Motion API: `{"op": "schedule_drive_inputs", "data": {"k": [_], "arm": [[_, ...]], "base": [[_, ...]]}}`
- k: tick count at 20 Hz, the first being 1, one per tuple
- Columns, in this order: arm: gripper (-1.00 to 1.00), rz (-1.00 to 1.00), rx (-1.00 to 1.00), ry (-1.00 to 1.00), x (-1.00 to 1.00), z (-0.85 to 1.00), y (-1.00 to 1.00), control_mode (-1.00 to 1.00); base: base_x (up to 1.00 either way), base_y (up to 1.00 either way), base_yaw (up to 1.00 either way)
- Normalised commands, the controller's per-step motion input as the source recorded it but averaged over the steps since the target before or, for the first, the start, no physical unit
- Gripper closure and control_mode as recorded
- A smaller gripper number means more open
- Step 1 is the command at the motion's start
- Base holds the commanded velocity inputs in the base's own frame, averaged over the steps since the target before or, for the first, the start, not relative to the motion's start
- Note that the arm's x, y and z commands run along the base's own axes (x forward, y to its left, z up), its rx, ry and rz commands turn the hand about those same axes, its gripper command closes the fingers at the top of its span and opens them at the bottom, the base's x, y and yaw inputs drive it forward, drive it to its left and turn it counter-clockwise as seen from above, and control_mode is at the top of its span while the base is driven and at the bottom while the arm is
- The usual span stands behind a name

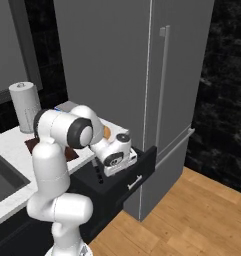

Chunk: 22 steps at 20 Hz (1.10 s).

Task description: Pick up the knife from the drawer and place it on the cutting board. Then place the meat from the plate to the cutting board.

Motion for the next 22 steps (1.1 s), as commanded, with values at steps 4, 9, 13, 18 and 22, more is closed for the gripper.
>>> {"op": "schedule_drive_inputs", "data": {"k": [4, 9, 13, 18, 22], "arm": [[-1.0, 0.0, 0.0, 0.0, 0.0, -0.36, 0.0, -1.0], [-1.0, 0.0, 0.0, -0.01, 0.0, -0.37, -0.24, -1.0], [-1.0, 0.01, 0.0, -0.05, -0.1, -0.21, -0.76, -1.0], [-1.0, 0.03, 0.0, -0.03, -0.21, -0.1, -0.9, -1.0], [-1.0, 0.03, 0.01, -0.03, -0.26, -0.14, -0.94, -1.0]], "base": [[0.0, 0.0, 0.0], [0.0, 0.0, 0.0], [0.0, 0.0, 0.0], [0.0, 0.0, 0.0], [0.0, 0.0, 0.0]]}}
